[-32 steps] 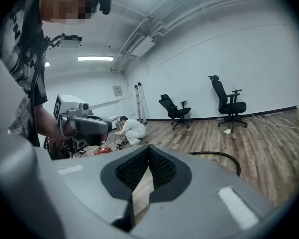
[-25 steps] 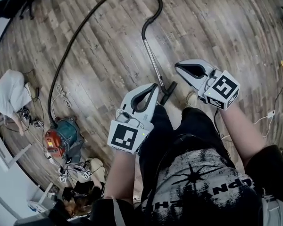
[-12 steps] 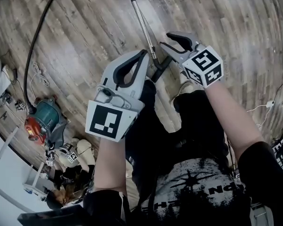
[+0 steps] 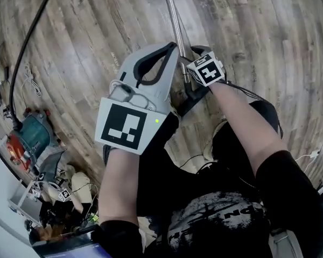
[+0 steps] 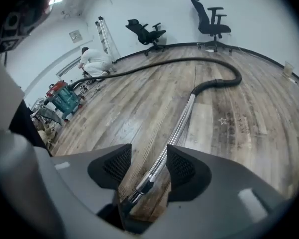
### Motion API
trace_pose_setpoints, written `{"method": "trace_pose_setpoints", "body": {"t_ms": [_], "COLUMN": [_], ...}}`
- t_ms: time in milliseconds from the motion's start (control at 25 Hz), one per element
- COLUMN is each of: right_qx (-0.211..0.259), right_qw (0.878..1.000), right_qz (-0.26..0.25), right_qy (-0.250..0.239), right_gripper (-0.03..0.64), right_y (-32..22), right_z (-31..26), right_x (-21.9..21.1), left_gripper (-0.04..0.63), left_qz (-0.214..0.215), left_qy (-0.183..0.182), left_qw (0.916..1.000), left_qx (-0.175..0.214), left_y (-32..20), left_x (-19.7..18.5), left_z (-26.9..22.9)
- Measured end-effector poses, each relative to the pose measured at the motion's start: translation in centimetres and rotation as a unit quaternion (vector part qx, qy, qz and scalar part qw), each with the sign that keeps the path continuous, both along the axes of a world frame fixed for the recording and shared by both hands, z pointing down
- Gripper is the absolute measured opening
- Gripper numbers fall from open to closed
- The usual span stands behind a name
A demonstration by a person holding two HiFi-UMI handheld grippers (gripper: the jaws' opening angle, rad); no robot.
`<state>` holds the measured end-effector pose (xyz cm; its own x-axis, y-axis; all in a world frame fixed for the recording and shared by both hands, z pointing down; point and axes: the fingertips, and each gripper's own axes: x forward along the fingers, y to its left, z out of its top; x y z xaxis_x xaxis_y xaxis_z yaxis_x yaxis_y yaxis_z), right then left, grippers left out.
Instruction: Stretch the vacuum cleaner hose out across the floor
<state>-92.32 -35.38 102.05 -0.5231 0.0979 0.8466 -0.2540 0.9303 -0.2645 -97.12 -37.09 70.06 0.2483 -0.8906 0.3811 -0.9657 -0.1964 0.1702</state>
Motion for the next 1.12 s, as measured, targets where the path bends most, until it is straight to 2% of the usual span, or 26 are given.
{"method": "trace_pose_setpoints", "body": {"t_ms": [120, 280, 440, 560, 720, 960, 1120], "right_qx": [-0.03, -0.061, -0.045, -0.028, -0.012, 0.009, 0.045], "right_qw": [0.999, 0.996, 0.996, 0.996, 0.996, 0.994, 0.988], "right_qz": [0.021, 0.043, 0.035, 0.026, 0.019, 0.012, -0.006], "right_qy": [0.028, 0.052, 0.066, 0.076, 0.089, 0.111, 0.15], "right_gripper": [0.227, 0.224, 0.224, 0.258, 0.247, 0.232, 0.207], "right_y": [0.8, 1.1, 0.0, -0.8, -1.5, -2.8, -7.7], "right_z": [7.0, 11.7, 12.7, 13.3, 14.6, 16.9, 17.2], "right_x": [-0.5, -0.2, 1.0, 1.8, 2.4, 3.7, 9.2], "left_gripper": [0.002, 0.002, 0.002, 0.002, 0.002, 0.002, 0.002], "left_qz": [0.017, 0.016, 0.006, -0.011, -0.015, 0.021, 0.049], "left_qy": [-0.036, -0.035, -0.03, -0.024, -0.031, -0.05, -0.062], "left_qw": [0.9991, 0.9983, 0.9983, 0.9979, 0.9967, 0.9947, 0.9934], "left_qx": [-0.015, -0.045, -0.051, -0.06, -0.073, -0.087, -0.084], "left_y": [0.6, 1.8, 2.4, 3.1, 3.2, 2.7, 1.1], "left_x": [0.7, 1.2, 1.5, 1.4, 1.9, 4.3, 7.5], "left_z": [3.0, 6.3, 6.2, 6.7, 7.3, 9.1, 8.4]}}
